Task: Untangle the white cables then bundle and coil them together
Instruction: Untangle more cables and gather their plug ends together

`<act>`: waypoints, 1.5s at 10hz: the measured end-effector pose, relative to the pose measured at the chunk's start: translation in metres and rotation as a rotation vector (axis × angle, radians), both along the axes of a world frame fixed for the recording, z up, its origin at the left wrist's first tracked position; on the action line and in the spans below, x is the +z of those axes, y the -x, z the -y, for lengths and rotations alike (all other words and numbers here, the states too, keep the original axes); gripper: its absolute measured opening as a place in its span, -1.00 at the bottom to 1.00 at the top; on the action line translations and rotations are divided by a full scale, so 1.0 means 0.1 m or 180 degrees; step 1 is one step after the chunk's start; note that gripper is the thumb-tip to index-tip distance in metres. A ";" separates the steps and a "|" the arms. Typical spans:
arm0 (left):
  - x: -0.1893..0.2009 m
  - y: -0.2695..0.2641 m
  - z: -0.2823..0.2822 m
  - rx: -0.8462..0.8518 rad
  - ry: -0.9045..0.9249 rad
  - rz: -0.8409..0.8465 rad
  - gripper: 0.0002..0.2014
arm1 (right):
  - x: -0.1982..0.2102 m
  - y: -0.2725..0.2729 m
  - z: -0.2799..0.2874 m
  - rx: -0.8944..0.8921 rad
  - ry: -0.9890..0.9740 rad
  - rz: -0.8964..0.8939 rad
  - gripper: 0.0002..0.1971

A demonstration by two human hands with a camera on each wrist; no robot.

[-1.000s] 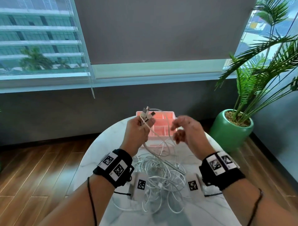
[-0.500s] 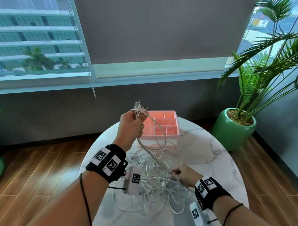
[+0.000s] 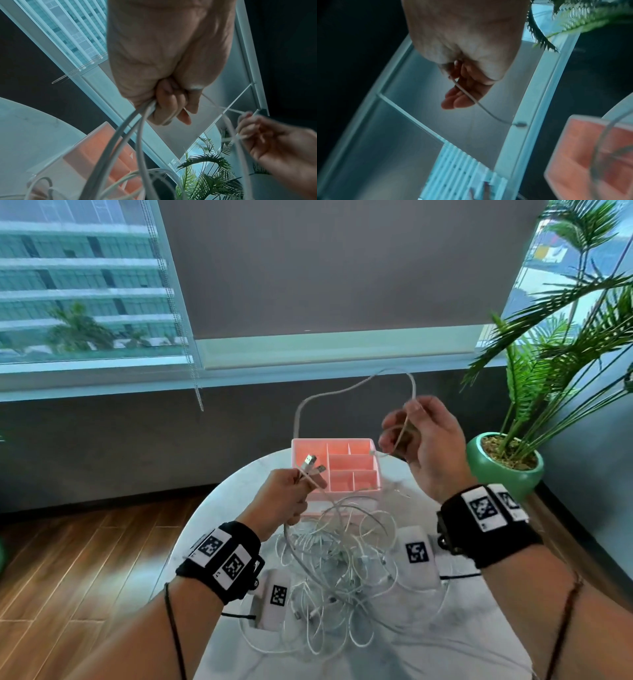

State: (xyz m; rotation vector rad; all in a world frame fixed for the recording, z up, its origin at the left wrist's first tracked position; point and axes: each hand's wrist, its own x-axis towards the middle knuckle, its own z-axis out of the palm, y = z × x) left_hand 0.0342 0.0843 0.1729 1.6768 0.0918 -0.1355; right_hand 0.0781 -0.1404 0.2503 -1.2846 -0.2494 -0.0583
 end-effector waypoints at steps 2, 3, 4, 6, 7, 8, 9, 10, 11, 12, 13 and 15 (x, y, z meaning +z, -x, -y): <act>-0.03 0.01 -0.02 0.0051 -0.0030 -0.0049 -0.71 | 0.28 -0.02 0.15 -0.0046 0.0966 0.0694 -0.81; -0.12 -0.01 -0.11 0.0105 -0.0292 -0.0092 -0.76 | 0.32 -0.17 0.40 -0.0640 0.0978 0.0944 -0.81; -0.33 -0.02 -0.29 0.0344 -0.0563 -0.0363 -0.76 | 0.21 -0.29 0.83 -0.1128 0.1486 0.0855 -0.85; -0.62 0.05 -0.60 0.1343 0.0288 -0.0605 -0.65 | -0.54 -0.31 2.35 -0.2355 0.1735 -0.0546 -0.84; -0.47 0.03 -0.53 0.1437 0.0930 -0.0339 -0.61 | -1.07 -0.24 2.89 -0.2435 0.2799 -0.1560 -0.69; -0.25 0.00 -0.38 0.1181 0.1233 -0.0057 -0.58 | -1.46 -0.05 3.01 -0.1810 0.3621 -0.2273 -0.76; -0.07 -0.06 -0.20 0.0906 0.1385 0.0124 -0.60 | -1.43 0.13 2.34 -0.1530 0.3708 -0.1703 -0.91; 0.06 -0.15 0.00 0.0734 0.1512 0.0272 -0.58 | -1.24 0.12 1.42 -0.0558 0.3216 -0.0781 -0.85; 0.17 -0.20 0.19 0.0598 0.1673 0.0396 -0.57 | -0.98 0.21 0.43 0.0548 0.2941 0.0049 -0.88; 0.27 -0.21 0.30 0.0523 0.1850 0.0495 -0.57 | -0.88 0.38 -0.32 0.1269 0.2602 0.0139 -0.69; 0.32 -0.19 0.25 0.0612 0.2044 0.0554 -0.55 | -0.90 0.48 -0.63 0.1366 0.2076 0.0008 -0.84; 0.46 -0.11 -0.23 0.1005 0.2240 0.0747 -0.53 | -1.14 0.43 -0.32 0.1724 0.2216 -0.0305 -0.67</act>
